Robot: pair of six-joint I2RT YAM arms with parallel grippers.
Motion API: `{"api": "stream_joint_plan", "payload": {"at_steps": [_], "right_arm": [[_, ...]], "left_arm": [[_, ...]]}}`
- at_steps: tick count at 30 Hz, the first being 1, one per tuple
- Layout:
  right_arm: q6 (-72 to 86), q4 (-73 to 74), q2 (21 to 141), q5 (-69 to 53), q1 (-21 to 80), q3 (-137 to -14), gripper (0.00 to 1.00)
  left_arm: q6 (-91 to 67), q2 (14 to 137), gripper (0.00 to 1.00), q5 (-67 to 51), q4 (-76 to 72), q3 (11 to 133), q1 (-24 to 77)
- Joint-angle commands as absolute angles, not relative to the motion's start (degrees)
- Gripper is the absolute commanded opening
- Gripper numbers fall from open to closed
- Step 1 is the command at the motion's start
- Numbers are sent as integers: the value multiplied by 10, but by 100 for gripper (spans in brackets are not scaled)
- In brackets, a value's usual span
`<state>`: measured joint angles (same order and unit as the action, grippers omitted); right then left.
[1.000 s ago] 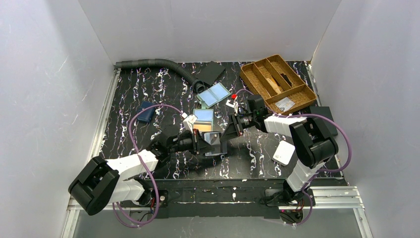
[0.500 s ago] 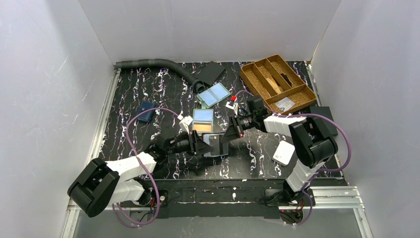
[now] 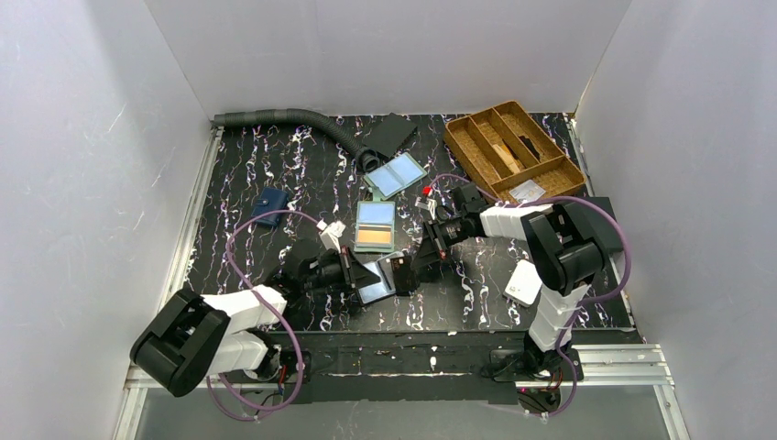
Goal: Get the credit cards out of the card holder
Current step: Remove the credit card from the card holder, then place the credit card in the storage box.
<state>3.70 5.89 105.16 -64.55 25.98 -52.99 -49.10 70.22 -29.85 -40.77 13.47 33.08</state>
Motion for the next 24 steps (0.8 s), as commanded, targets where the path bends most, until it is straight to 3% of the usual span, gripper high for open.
{"api": "stream_joint_plan", "payload": {"at_steps": [1, 7, 11, 19, 24], "right_arm": [[-69, 167, 1058, -615, 250, -580, 1], [-158, 255, 1032, -600, 241, -611, 1], [-261, 354, 1011, -583, 217, -662, 1], [-350, 423, 945, -519, 139, -707, 1], [-373, 463, 942, -457, 97, -781, 1]], "left_arm": [[-487, 707, 0, -304, -418, 110, 309], [-500, 701, 0, -307, -415, 88, 288], [-505, 675, 20, -311, -399, 86, 283], [-456, 555, 26, -304, -285, 120, 274], [-423, 455, 42, -274, -190, 139, 265]]}}
